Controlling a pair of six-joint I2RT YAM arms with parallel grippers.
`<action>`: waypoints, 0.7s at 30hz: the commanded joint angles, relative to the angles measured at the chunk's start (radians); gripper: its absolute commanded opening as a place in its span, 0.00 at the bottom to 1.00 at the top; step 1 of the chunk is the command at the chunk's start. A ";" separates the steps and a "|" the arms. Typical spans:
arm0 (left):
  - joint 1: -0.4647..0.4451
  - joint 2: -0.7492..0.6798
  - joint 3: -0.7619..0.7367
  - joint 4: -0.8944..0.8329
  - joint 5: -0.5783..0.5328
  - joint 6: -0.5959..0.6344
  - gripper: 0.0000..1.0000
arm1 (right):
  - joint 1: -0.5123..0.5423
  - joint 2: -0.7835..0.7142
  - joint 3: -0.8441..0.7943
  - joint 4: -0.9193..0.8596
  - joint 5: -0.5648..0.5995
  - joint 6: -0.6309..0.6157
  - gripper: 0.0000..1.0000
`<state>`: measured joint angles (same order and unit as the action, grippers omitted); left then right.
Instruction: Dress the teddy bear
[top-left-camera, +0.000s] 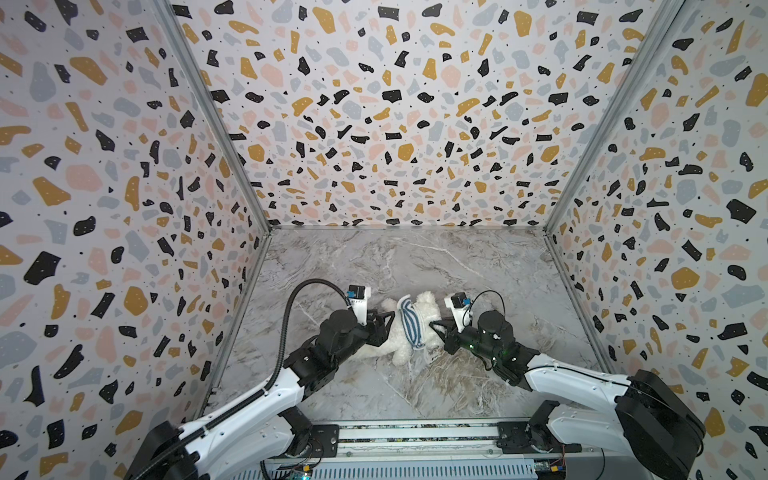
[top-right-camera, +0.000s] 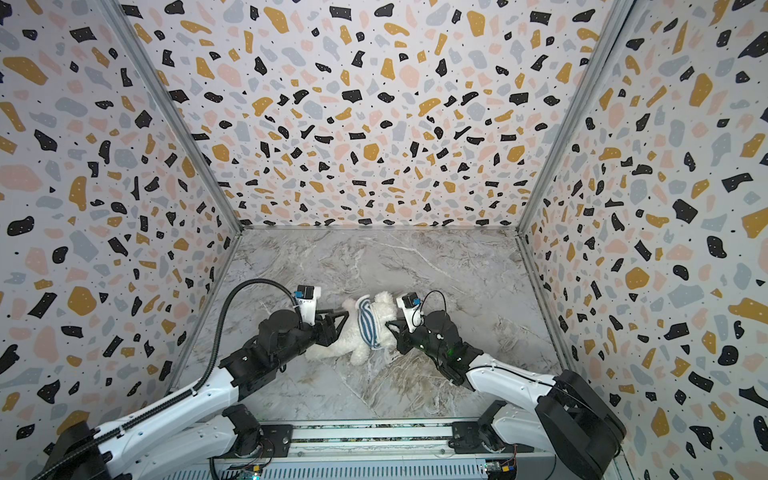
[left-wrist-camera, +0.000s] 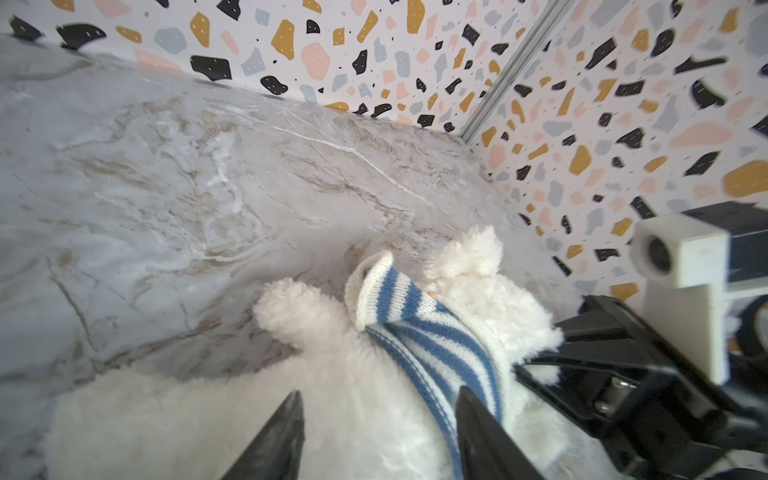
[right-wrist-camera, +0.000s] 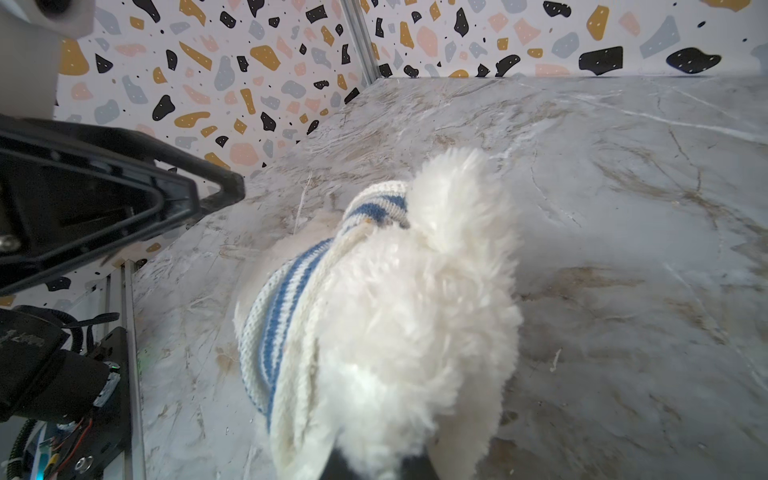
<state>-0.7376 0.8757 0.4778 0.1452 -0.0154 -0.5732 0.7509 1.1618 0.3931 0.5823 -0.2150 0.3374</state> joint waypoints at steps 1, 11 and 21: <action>-0.052 -0.038 -0.036 0.005 0.052 -0.141 0.53 | 0.030 -0.042 0.015 -0.013 0.072 -0.016 0.00; -0.158 0.083 -0.013 0.148 0.022 -0.203 0.39 | 0.118 -0.137 0.023 -0.058 0.156 -0.040 0.00; -0.168 0.118 -0.008 0.201 0.026 -0.219 0.17 | 0.143 -0.179 0.020 -0.084 0.183 -0.048 0.00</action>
<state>-0.8997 0.9974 0.4370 0.2787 0.0101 -0.7841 0.8860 1.0122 0.3935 0.4808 -0.0479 0.3038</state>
